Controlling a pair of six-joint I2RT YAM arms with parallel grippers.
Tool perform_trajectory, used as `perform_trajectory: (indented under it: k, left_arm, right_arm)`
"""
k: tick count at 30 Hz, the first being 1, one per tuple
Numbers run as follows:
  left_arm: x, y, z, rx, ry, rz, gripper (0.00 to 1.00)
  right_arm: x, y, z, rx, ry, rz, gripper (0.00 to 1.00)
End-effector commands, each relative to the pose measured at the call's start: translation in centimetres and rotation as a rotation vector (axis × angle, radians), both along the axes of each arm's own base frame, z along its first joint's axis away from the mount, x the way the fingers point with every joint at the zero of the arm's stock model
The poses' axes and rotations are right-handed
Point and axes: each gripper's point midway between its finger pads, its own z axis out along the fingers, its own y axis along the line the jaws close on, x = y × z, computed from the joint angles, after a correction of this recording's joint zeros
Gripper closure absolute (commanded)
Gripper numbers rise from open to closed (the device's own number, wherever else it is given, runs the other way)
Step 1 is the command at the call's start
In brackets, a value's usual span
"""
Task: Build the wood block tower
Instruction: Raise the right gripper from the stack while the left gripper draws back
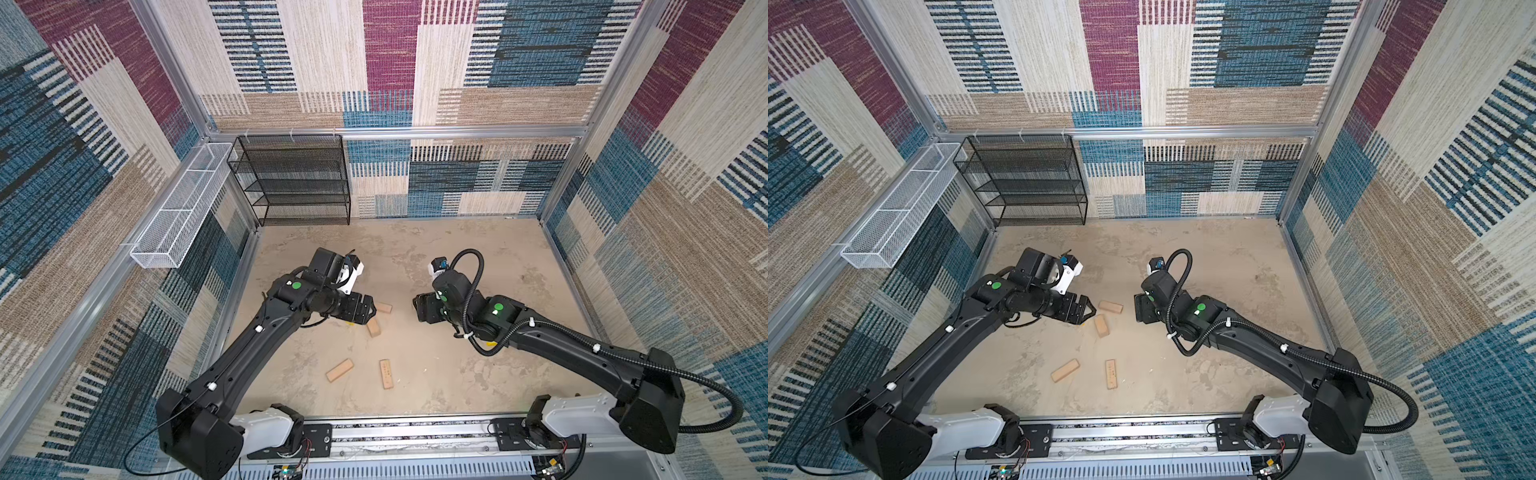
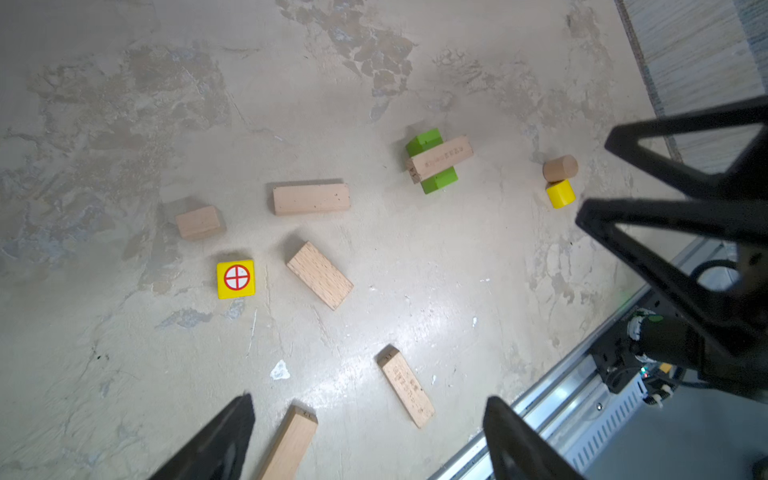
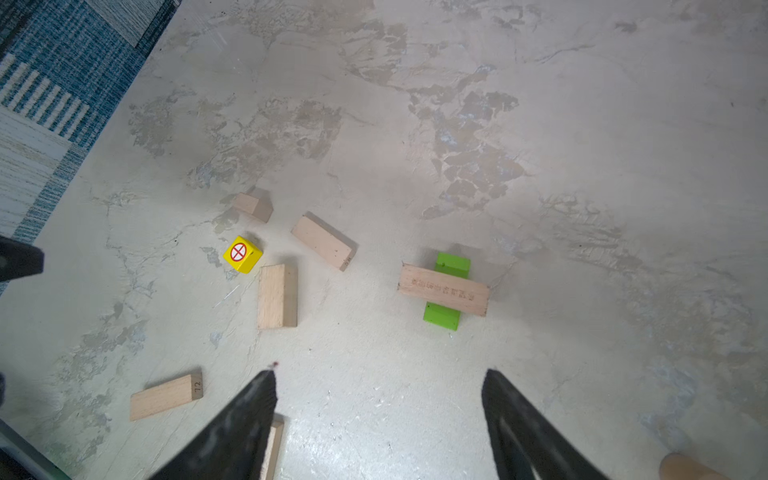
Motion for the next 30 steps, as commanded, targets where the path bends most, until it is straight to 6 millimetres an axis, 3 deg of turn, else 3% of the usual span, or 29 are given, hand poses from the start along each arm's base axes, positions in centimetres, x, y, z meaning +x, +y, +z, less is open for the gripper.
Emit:
perform_trajectory:
  k: [1, 6, 15, 30]
  left_arm:
    - [-0.9, 0.5, -0.3, 0.02, -0.017, -0.008, 0.09]
    - [-2.0, 0.9, -1.3, 0.02, -0.023, -0.011, 0.09]
    - [-1.9, 0.8, -3.6, -0.01, -0.092, -0.014, 0.09]
    - [-0.7, 1.1, -3.0, 0.006, -0.11, 0.003, 0.09]
  right_arm:
    - [0.4, 0.9, 0.9, 0.023, -0.034, 0.023, 0.21]
    - [0.4, 1.4, 0.8, 0.021, -0.028, 0.031, 0.22]
    - [0.1, 2.2, -0.6, 0.015, 0.002, 0.042, 0.23]
    - [0.8, 3.7, -2.1, 0.005, 0.076, -0.013, 0.27]
